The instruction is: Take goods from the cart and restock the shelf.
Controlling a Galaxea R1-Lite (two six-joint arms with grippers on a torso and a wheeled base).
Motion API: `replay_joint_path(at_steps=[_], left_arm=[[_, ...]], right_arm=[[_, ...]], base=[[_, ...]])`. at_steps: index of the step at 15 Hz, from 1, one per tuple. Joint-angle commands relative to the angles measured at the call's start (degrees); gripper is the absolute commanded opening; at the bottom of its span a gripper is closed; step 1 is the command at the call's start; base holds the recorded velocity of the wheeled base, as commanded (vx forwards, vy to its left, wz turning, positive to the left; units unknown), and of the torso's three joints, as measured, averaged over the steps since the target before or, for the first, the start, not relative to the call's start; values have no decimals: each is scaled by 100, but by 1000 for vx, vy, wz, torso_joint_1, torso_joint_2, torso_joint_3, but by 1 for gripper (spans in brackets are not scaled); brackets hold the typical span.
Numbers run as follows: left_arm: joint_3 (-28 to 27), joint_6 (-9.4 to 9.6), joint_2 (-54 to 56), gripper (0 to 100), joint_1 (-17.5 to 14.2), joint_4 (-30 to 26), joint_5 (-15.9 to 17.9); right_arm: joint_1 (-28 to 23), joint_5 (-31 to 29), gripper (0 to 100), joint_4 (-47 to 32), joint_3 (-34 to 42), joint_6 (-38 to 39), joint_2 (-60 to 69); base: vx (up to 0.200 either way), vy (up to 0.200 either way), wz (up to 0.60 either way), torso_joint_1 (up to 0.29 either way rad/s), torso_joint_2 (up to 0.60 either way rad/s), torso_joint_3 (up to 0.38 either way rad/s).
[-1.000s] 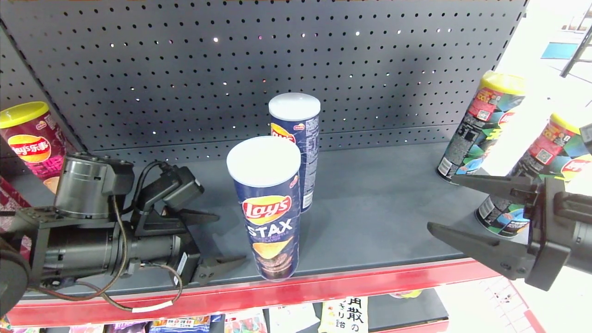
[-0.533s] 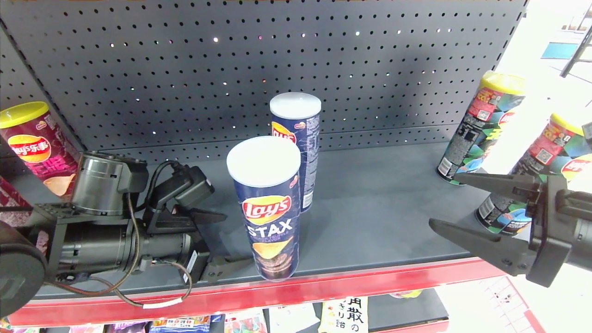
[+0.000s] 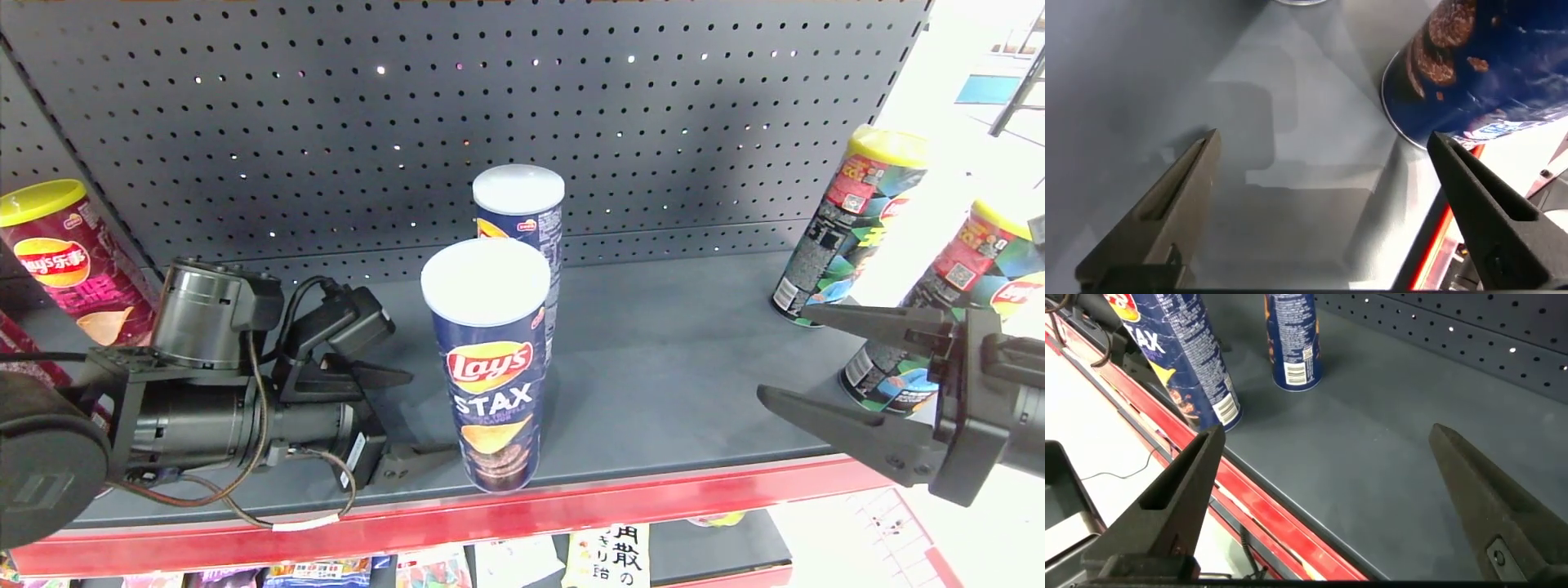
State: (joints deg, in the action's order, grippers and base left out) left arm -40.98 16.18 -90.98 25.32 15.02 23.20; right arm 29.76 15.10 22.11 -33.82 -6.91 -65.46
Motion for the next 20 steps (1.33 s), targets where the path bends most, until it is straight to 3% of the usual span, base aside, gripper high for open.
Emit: replay_joint_path(at_steps=[1, 17, 20], left_arm=[[-59, -1, -60, 100, -1, 10, 0], [-252, -9, -183, 100, 52, 1, -8], [653, -71, 1144, 100, -264, -17, -105]], right_arm=[[4, 1, 100, 3, -2, -3, -19], [4, -78, 100, -5, 42, -3, 95], [39, -78, 100, -23, 516, -47, 596]], base=[[0, 0, 0, 0, 0, 0], [0, 0, 0, 0, 0, 0], [0, 0, 0, 0, 0, 0]])
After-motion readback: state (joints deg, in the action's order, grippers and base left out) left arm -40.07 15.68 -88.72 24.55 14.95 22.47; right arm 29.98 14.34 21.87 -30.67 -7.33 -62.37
